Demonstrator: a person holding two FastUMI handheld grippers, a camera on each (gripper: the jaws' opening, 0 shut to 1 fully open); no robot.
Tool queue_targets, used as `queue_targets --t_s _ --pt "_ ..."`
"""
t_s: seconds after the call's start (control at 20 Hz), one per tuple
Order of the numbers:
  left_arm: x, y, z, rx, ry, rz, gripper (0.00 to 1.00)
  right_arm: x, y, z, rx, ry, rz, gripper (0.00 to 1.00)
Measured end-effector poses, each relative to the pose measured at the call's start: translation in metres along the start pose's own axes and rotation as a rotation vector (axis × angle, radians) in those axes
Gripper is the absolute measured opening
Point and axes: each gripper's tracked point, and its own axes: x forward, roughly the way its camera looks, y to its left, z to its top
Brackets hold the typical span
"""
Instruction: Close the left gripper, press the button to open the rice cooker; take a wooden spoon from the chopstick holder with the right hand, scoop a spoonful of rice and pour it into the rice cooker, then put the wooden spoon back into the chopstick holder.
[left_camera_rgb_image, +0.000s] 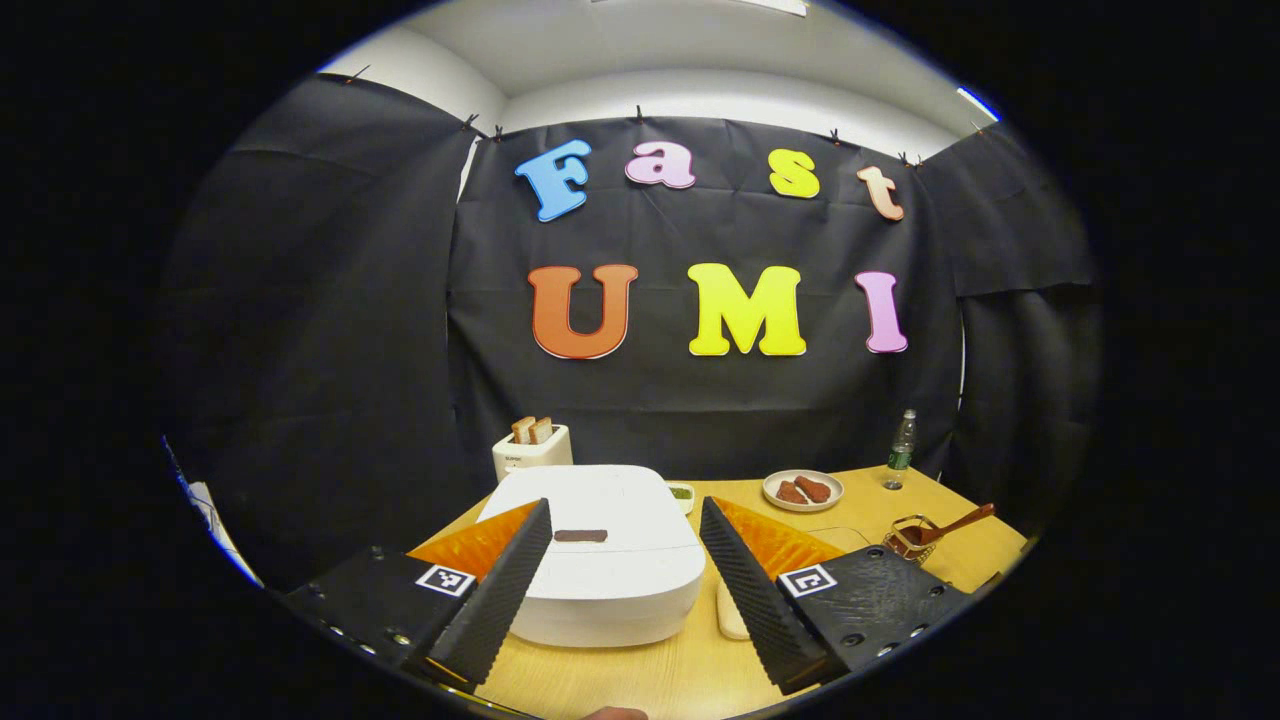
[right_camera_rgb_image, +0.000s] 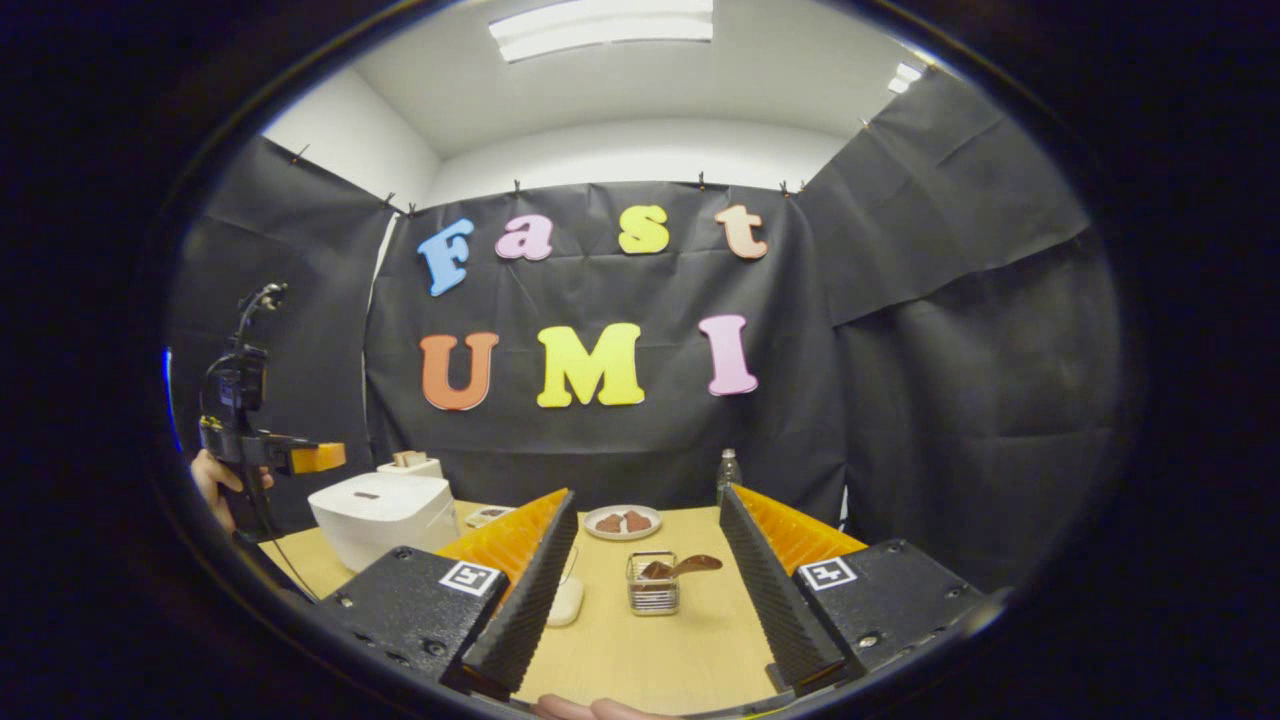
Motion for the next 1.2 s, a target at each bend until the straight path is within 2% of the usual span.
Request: queue_targets --t_s 0.15,0.3,0.4,0.7,1.0,1.2 --pt "-0.022 0.007 0.006 -0.007 -0.034 0.023 0.95 0.008 0.002 0.001 -0.006 0.027 -0.012 0.93" --pt "-0.041 0.012 0.002 0.021 -0.034 0.044 0.95 0.014 0.011 -0.001 0.000 0.068 0.013 0.94" --pt "-0.056 0.012 0.005 0.041 -0.053 0.060 0.95 0.018 0.007 0.000 -0.009 0.077 -0.003 0.94" --pt "-0.087 -0.017 0.014 0.002 -0.104 -0.013 0.94 0.010 0.027 0.012 0.000 0.044 0.023 0.94" --pt "-0.108 -0.040 0.020 -0.006 -0.117 -0.073 0.94 0.001 0.033 0.016 -0.036 0.010 0.011 0.94" --pt "-0.117 -0.037 0.027 0.002 -0.124 -0.066 0.95 -0.004 0.030 0.013 -0.047 0.021 0.010 0.94"
